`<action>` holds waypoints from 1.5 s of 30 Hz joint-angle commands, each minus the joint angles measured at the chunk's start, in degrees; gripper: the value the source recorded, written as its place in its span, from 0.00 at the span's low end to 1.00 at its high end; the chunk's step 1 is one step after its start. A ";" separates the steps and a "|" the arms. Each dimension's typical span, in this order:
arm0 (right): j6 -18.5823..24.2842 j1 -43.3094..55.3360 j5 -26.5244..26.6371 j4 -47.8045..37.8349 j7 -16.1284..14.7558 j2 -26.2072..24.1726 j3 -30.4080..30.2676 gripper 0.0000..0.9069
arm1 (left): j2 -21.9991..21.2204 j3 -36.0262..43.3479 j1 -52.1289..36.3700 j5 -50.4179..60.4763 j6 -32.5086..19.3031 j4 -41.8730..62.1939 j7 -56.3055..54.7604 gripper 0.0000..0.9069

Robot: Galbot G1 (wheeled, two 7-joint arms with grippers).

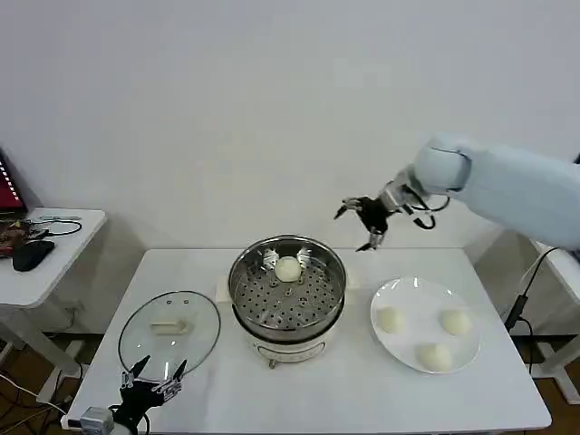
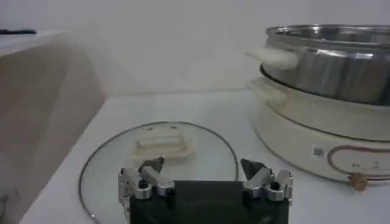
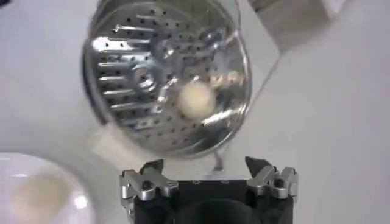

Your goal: Take steamed baozi put them in steamer then cover it.

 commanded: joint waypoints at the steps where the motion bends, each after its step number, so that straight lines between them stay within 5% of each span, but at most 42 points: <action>1: -6.08 -0.26 3.38 2.23 -2.16 -5.16 -5.24 1.00 | -0.09 -0.06 0.08 -0.02 0.00 0.01 -0.01 1.00; 45: -8.17 -25.60 -4.71 -11.40 -1.29 -1.35 7.60 1.00 | -0.99 -1.73 1.37 -0.68 0.38 -0.90 -0.14 1.00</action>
